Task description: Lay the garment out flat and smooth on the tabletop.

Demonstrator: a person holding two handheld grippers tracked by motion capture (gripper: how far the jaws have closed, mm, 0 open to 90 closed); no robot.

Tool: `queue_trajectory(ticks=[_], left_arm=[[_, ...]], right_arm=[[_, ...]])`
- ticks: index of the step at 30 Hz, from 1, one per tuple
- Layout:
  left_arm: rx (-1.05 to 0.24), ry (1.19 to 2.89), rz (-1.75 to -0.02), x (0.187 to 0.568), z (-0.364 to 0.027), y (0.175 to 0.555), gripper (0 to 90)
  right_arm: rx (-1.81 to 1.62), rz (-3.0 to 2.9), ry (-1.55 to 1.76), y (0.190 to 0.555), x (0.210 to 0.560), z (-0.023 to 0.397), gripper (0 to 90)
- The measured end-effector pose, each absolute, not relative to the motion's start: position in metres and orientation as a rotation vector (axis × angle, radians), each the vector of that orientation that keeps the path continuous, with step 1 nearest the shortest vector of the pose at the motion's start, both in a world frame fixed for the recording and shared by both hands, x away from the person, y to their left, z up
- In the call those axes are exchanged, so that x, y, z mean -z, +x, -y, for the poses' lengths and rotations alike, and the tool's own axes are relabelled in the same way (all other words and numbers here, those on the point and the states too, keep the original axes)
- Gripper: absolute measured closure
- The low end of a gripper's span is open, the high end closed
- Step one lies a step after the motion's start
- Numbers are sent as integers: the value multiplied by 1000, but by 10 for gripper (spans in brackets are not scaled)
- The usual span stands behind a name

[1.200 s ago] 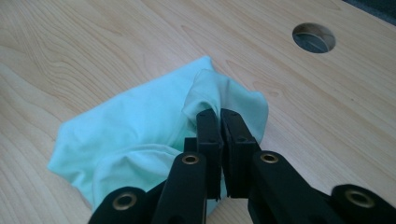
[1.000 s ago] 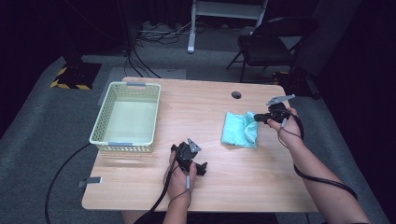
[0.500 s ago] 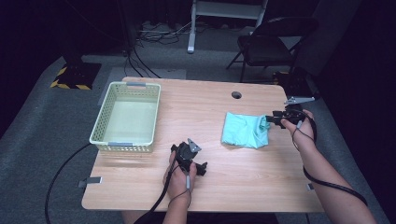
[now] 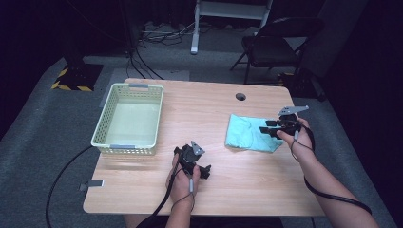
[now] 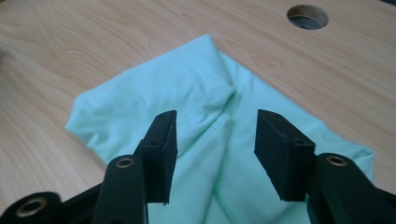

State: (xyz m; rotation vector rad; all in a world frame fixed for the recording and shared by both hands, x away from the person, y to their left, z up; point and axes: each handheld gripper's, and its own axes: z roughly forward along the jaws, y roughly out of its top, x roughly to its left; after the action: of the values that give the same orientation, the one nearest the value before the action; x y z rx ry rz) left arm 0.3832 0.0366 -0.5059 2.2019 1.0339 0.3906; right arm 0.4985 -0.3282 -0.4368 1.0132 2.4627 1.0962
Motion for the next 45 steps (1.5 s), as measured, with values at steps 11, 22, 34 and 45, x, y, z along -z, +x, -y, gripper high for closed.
queue_trajectory(ticks=[11,22,34,45], left_arm=[[-391,2202,-1034,506,-37,383,2],[-392,2202,-1034,506,-37,383,3],[-392,2202,-1034,506,-37,383,2],[-393,2203,-1033,506,-37,383,3]], right_arm=[[-1059,-2525,976,493,454,311,523],[-952,-2583,990,502,479,292,621],[-982,-2525,877,497,455,287,878],[-1004,-2512,819,500,431,272,876]])
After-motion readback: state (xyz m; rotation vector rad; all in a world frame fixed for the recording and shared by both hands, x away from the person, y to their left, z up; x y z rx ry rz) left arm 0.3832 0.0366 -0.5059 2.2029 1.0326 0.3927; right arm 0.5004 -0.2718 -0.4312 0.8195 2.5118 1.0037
